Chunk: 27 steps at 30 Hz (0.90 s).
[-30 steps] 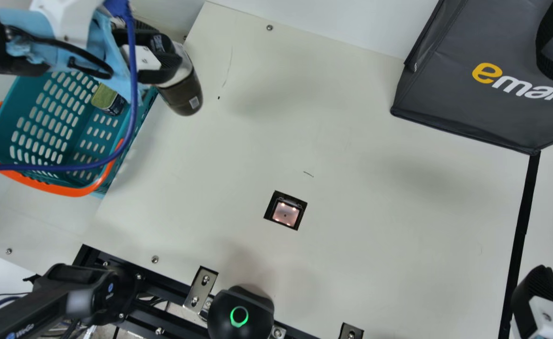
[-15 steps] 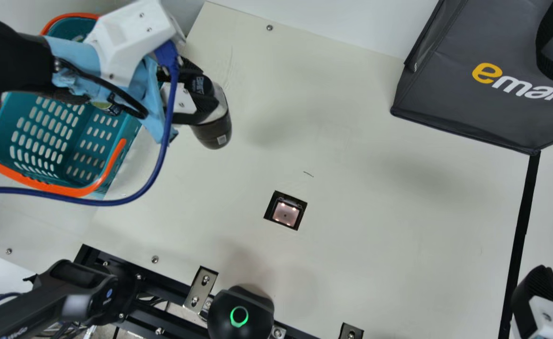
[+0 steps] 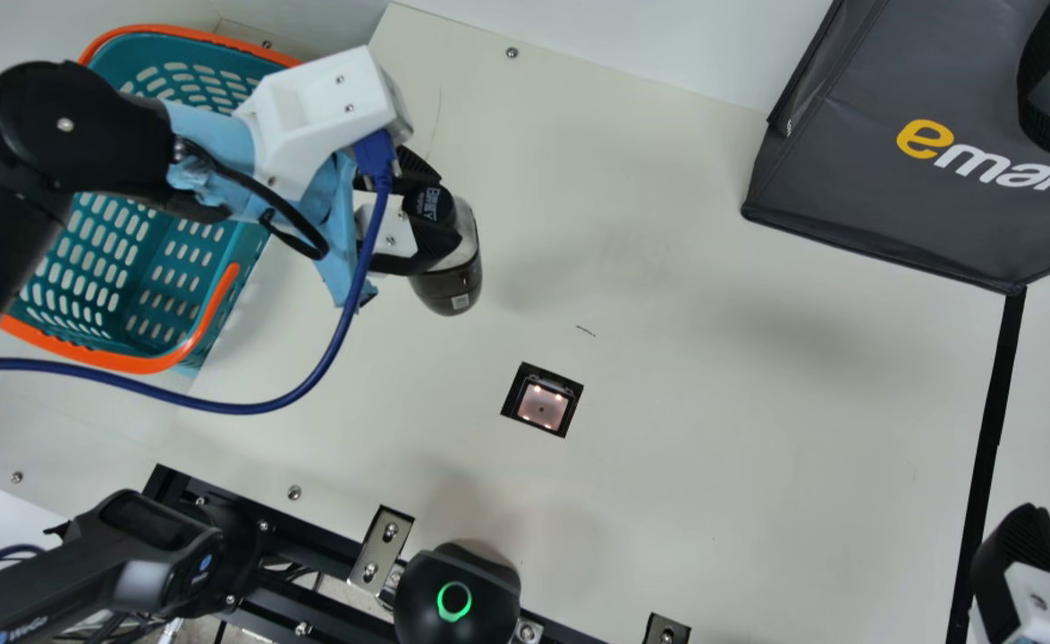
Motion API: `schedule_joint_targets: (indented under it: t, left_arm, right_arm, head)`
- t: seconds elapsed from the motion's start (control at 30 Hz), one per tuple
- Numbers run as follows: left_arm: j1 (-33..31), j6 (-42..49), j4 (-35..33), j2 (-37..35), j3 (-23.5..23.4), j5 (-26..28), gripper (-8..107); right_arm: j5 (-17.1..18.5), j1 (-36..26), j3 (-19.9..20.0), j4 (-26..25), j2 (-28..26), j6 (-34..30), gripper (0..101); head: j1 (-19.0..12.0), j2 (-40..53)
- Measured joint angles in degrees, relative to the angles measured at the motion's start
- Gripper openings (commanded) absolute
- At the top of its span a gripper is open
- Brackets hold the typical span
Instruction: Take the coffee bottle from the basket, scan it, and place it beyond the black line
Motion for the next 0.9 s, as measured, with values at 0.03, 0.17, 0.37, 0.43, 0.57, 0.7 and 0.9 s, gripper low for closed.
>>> schedule_joint_targets:
  t: [0.03,0.17,0.37,0.43,0.57,0.7,0.9]
  left_arm:
    - [-0.11,0.57,-0.37,0.13,0.27,-0.27,10]
    - [-1.21,2.06,-1.28,0.81,1.70,-1.67,10]
    - [-2.84,3.68,-2.36,2.20,3.25,-3.81,10]
    - [-3.43,4.35,-2.84,2.81,3.52,-4.67,10]
    - [-4.48,5.57,-3.50,4.27,4.04,-6.37,10]
    - [-5.55,6.42,-4.14,5.45,4.33,-8.05,10]
    - [-7.41,6.79,-4.86,6.51,4.83,-10.34,10]
  right_arm:
    - [0.00,0.00,0.00,0.00,0.00,0.00,91]
    - [0.00,0.00,0.00,0.00,0.00,0.00,91]
    - [0.05,0.00,0.00,0.00,0.00,0.00,91]
    - [0.05,0.00,0.00,0.00,0.00,0.00,91]
    - [0.05,0.00,0.00,0.00,0.00,0.00,91]
    - [0.05,0.00,0.00,0.00,0.00,0.00,91]
    - [0.05,0.00,0.00,0.00,0.00,0.00,91]
  head:
    - [0.00,0.00]
    - [0.09,0.00]
    - [0.00,0.00]
    - [0.00,0.00]
    - [0.00,0.00]
    - [0.00,0.00]
    - [0.09,0.00]
